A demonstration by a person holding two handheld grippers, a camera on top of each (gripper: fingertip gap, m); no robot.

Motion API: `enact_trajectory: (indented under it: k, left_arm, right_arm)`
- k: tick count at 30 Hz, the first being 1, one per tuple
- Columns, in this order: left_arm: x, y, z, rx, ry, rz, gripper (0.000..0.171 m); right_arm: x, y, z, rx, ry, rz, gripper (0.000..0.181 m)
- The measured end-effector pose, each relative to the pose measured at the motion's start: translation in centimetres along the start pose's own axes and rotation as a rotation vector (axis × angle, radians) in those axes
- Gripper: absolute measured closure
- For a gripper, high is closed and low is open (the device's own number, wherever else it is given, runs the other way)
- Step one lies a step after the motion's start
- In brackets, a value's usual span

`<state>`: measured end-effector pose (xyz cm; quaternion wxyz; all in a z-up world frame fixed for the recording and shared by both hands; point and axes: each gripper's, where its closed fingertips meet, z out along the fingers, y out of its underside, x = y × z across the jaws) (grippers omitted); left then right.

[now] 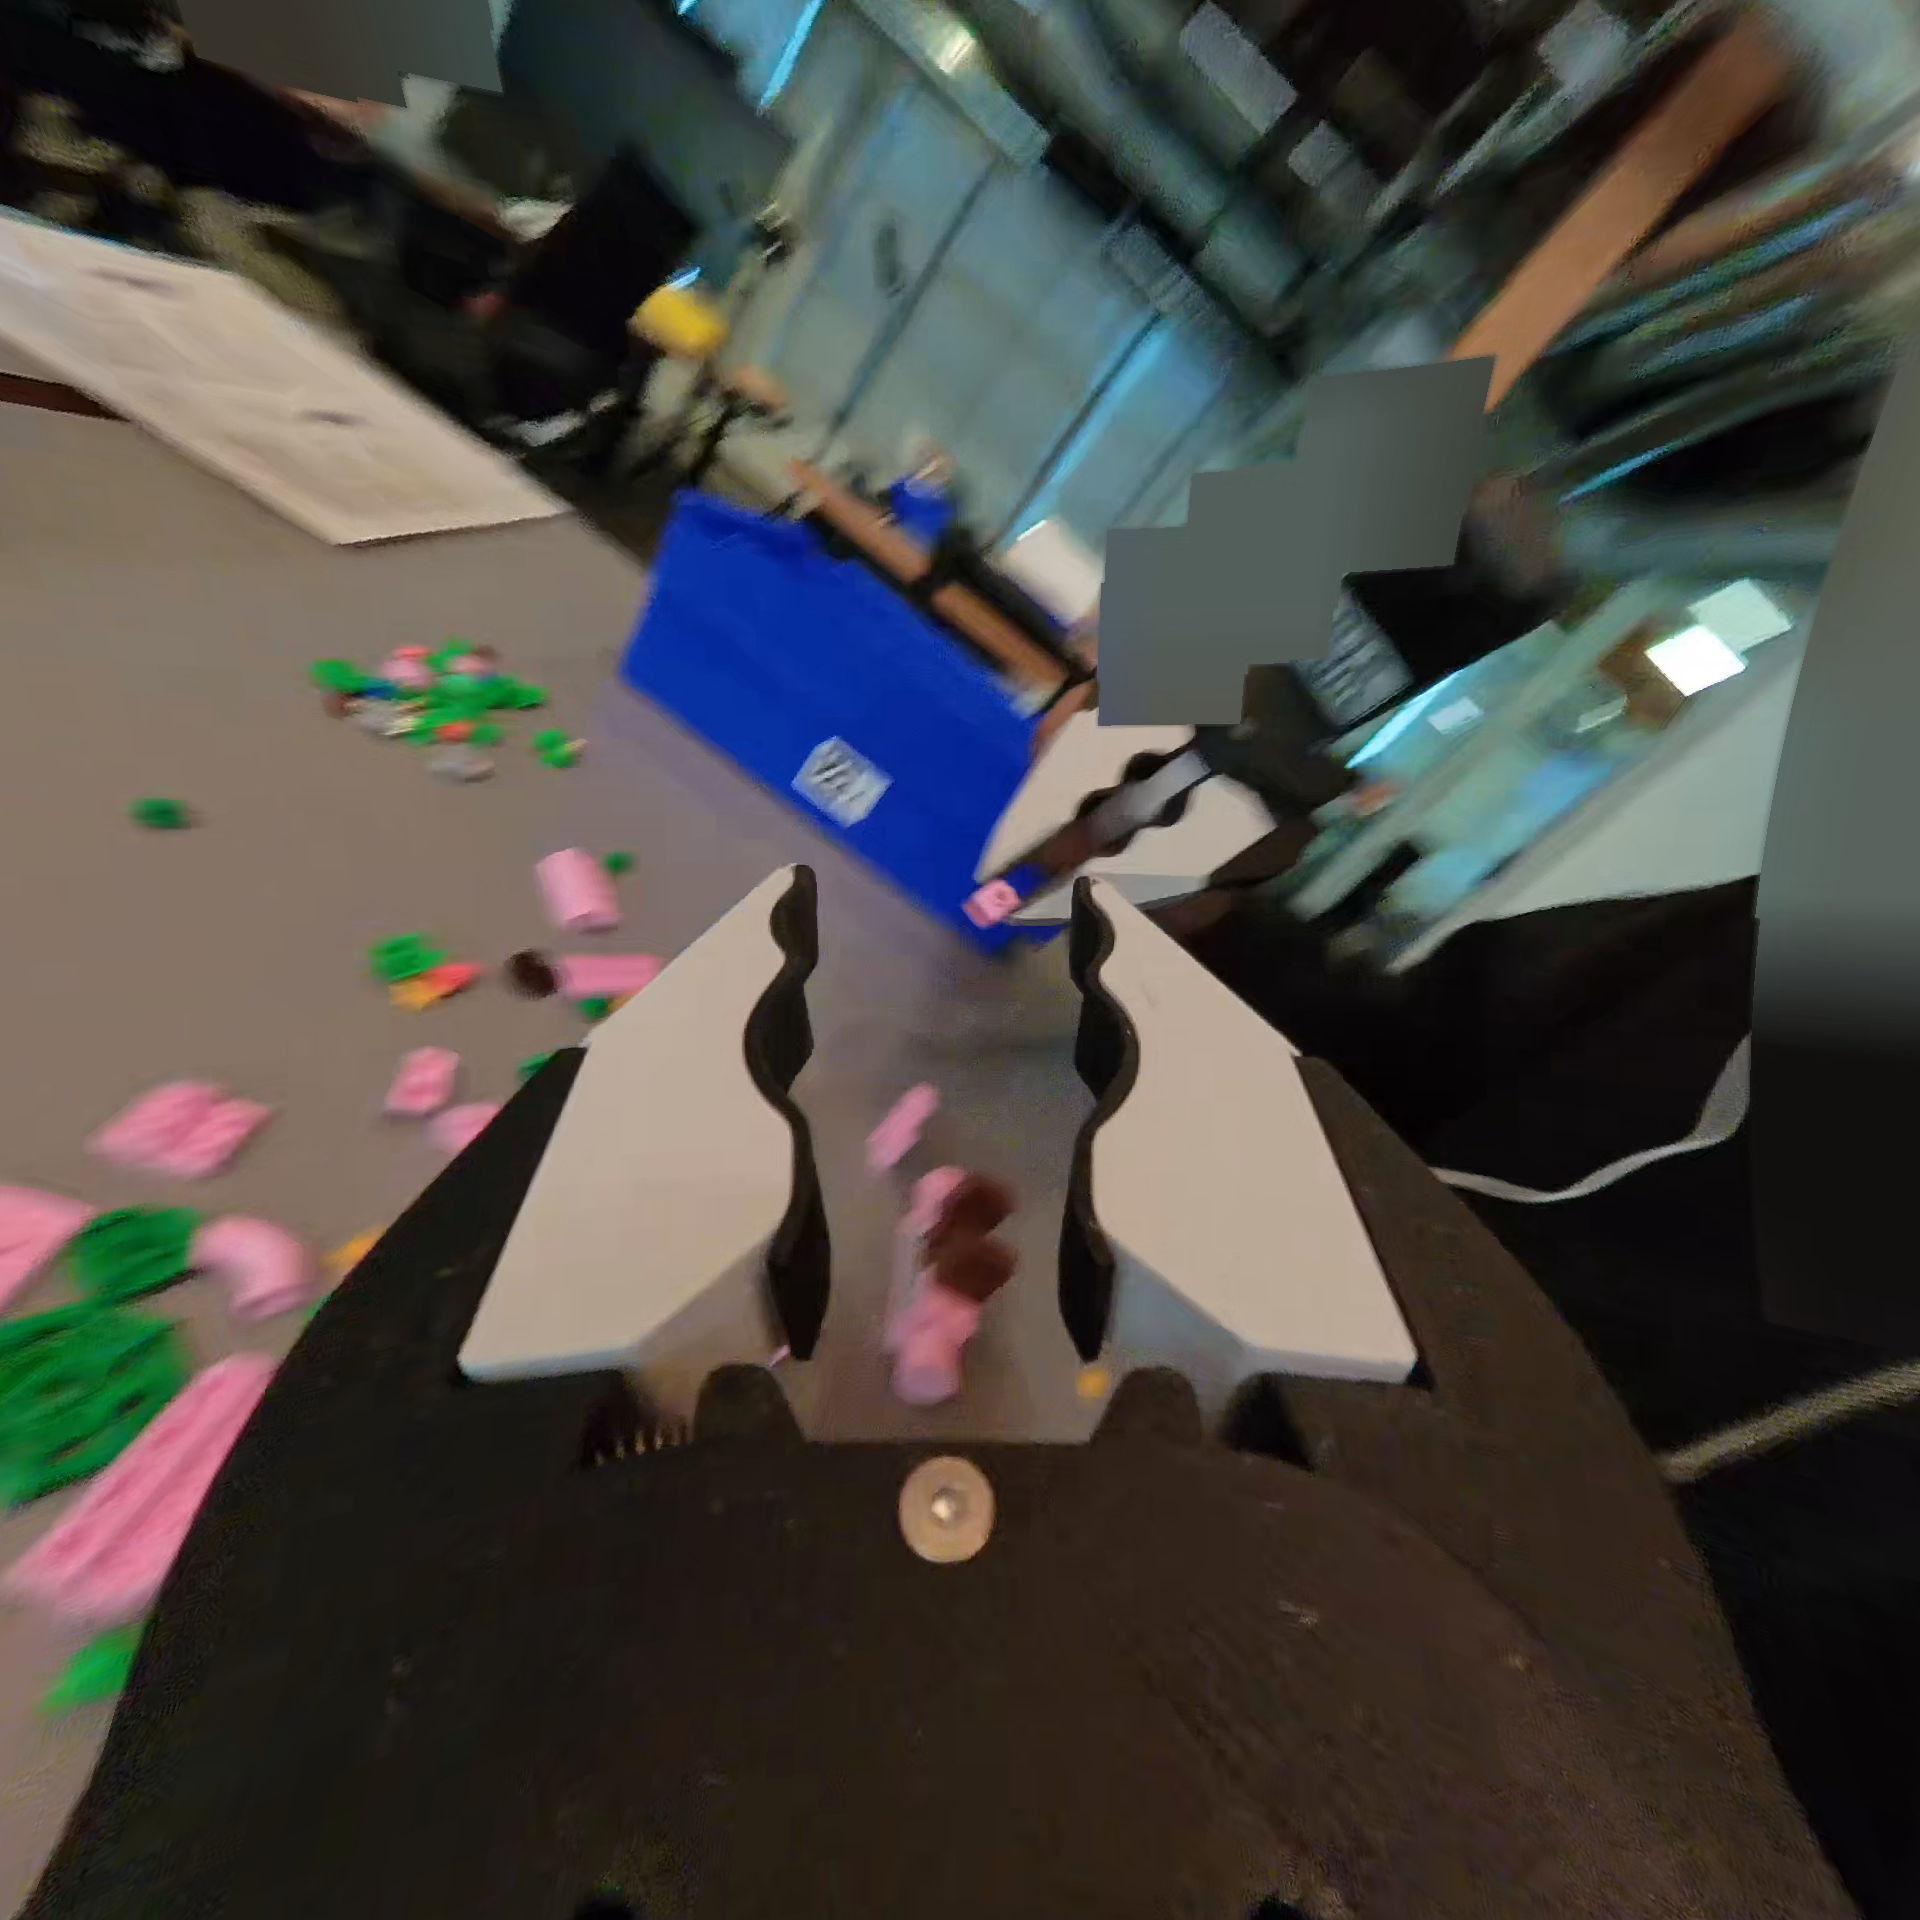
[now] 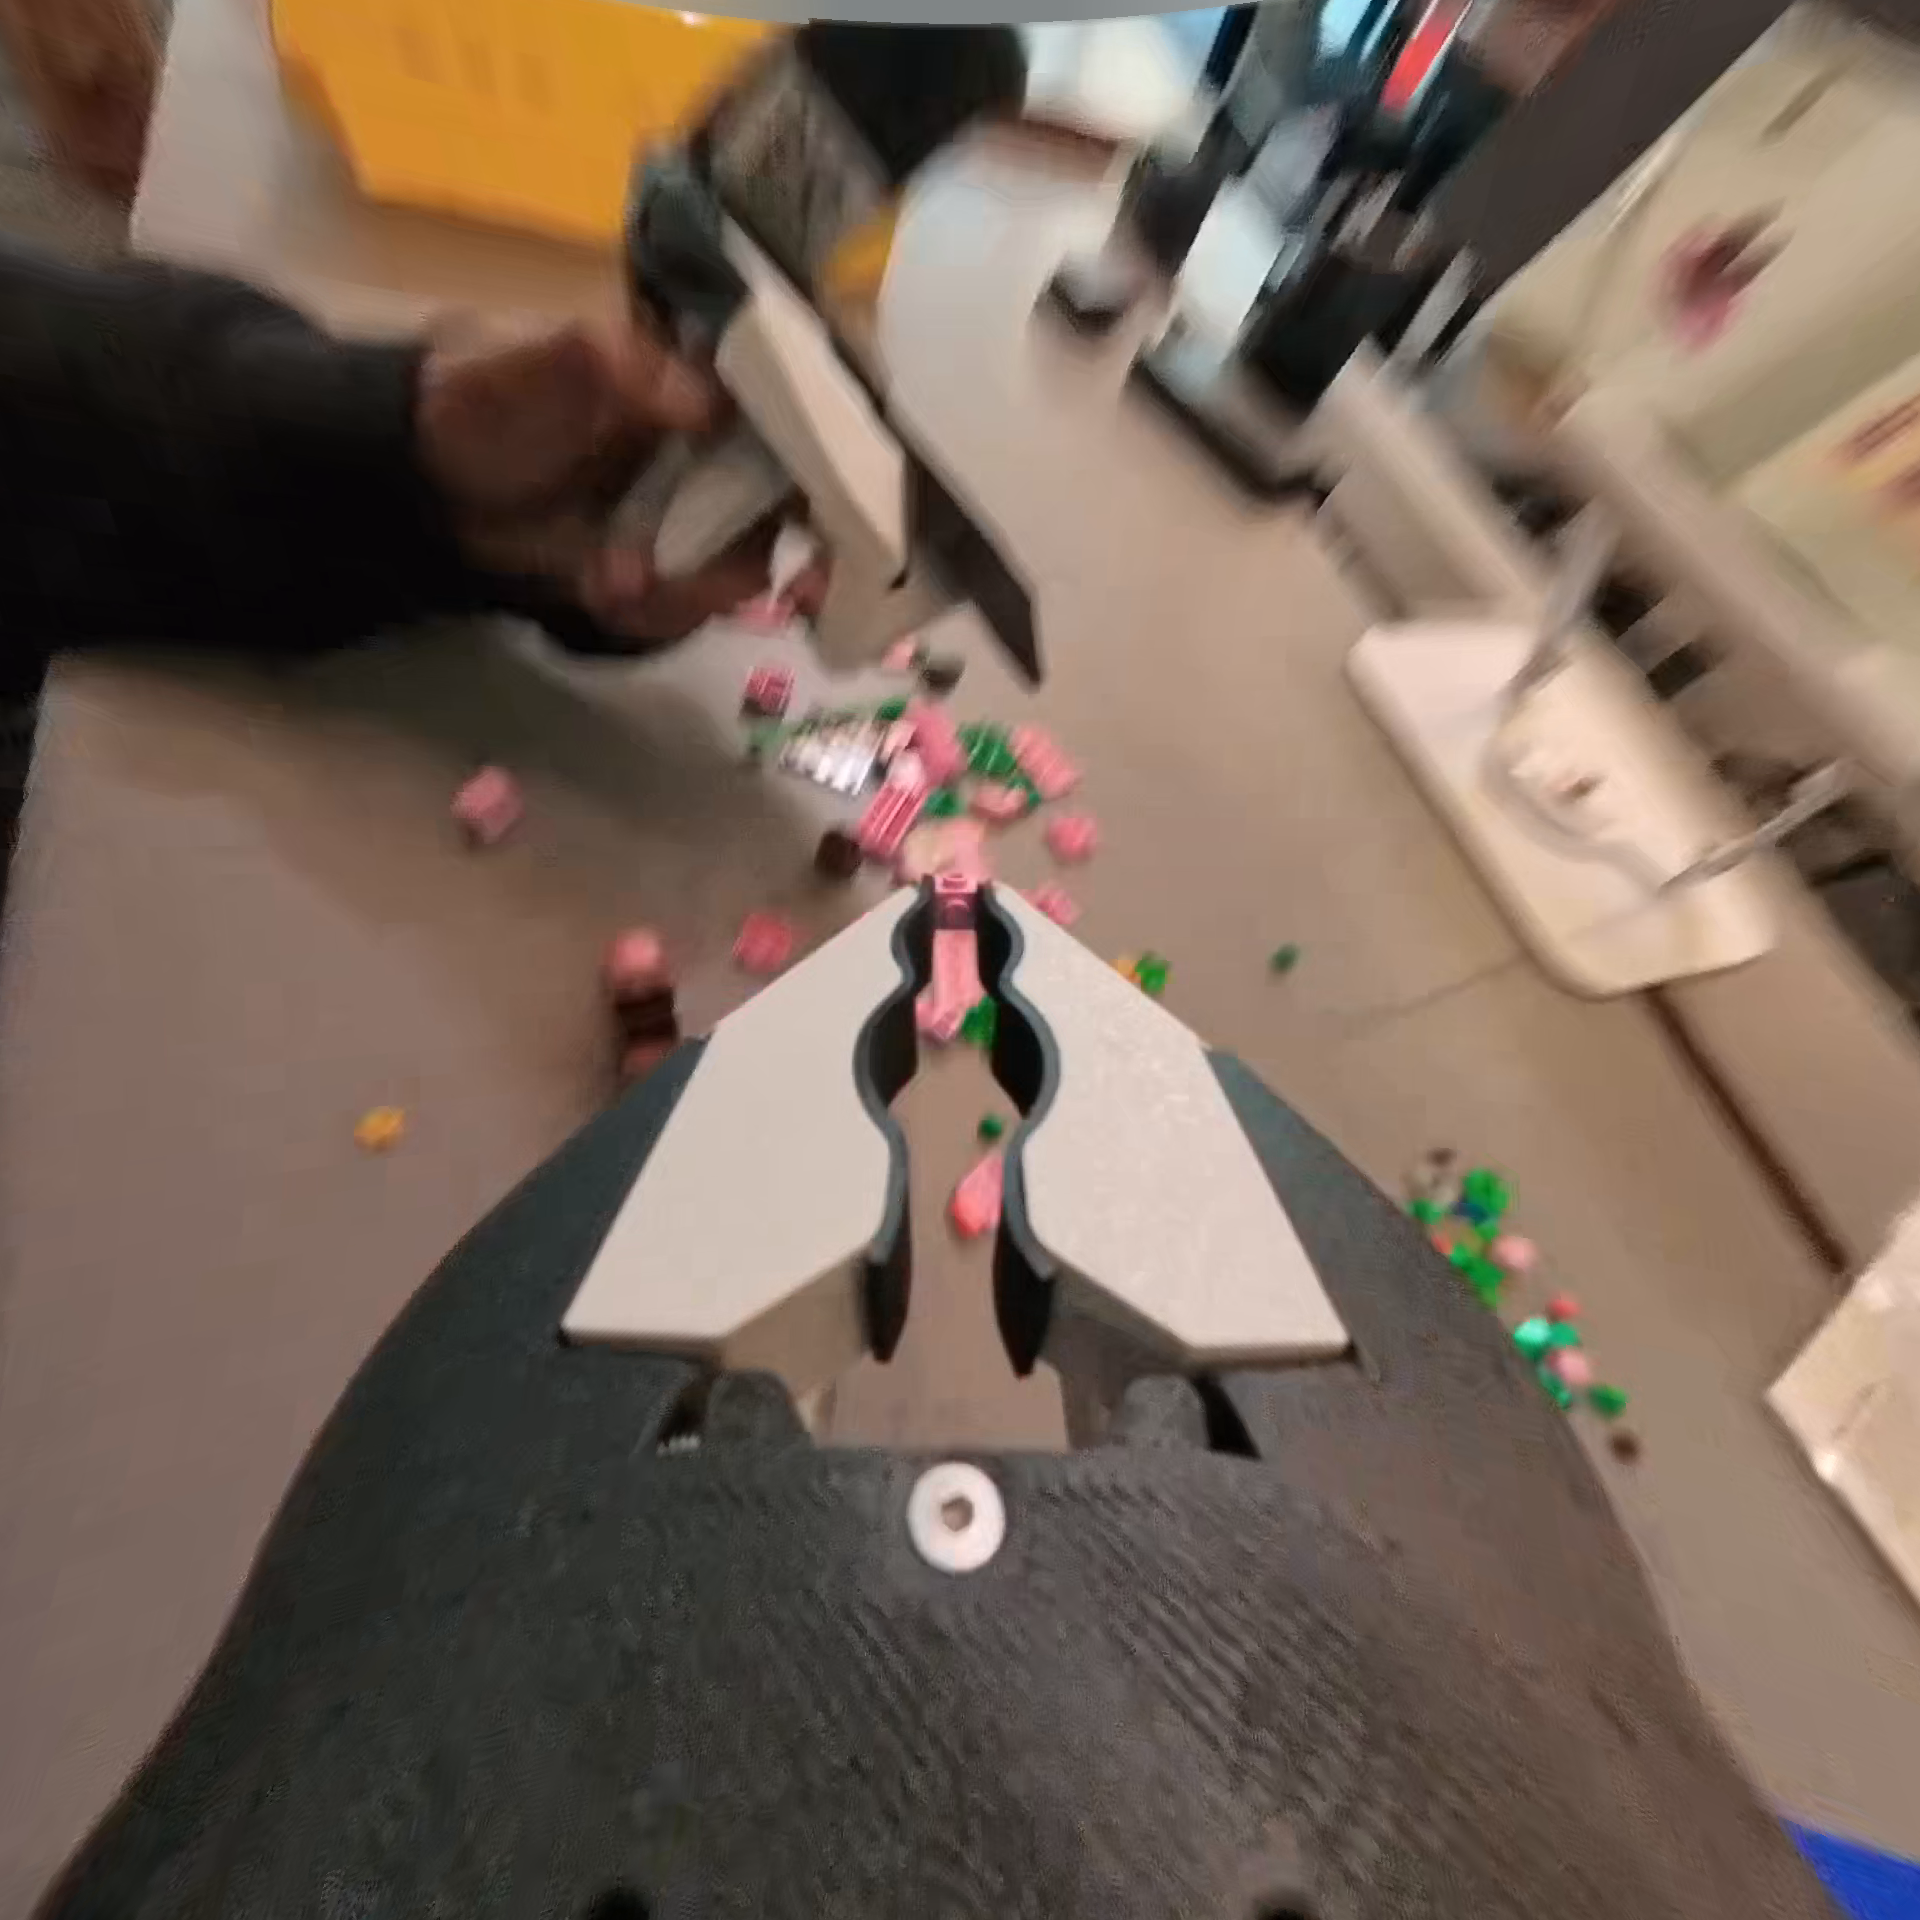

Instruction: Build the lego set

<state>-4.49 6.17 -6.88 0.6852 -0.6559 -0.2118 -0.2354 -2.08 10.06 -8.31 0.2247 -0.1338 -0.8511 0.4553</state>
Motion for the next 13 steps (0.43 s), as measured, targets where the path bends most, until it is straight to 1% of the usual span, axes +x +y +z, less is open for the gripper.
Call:
enact_trajectory:
  k: [1, 3, 4, 5, 7, 9, 13]
  left_arm:
    - [-0.9, 0.5, -0.3, -0.062, -0.090, 0.067, 0.125]
    - [-3.2, 1.4, -1.3, -0.157, -0.271, 0.211, 0.128]
    - [-4.3, 1.6, -1.9, -0.197, -0.347, 0.258, 0.129]
    - [-4.8, 1.8, -2.4, -0.224, -0.391, 0.290, 0.129]
    - [-5.2, 1.9, -3.0, -0.240, -0.431, 0.322, 0.130]
    - [-5.1, 1.9, -3.2, -0.231, -0.425, 0.318, 0.130]
    - [-5.2, 1.7, -3.8, -0.231, -0.422, 0.305, 0.130]
  right_arm:
    - [-0.6, 1.4, 0.3, -0.111, -0.053, -0.002, 0.176]
    - [-1.5, 4.2, 0.4, -0.345, -0.118, -0.063, 0.175]
    - [-2.0, 5.4, 0.3, -0.453, -0.151, -0.099, 0.175]
    - [-2.5, 6.3, 0.3, -0.539, -0.186, -0.125, 0.175]
    - [-3.2, 7.4, 0.3, -0.669, -0.244, -0.145, 0.175]
    - [-3.5, 8.0, 0.5, -0.764, -0.275, -0.147, 0.175]
    - [-4.4, 8.4, 0.9, -0.865, -0.344, -0.132, 0.175]
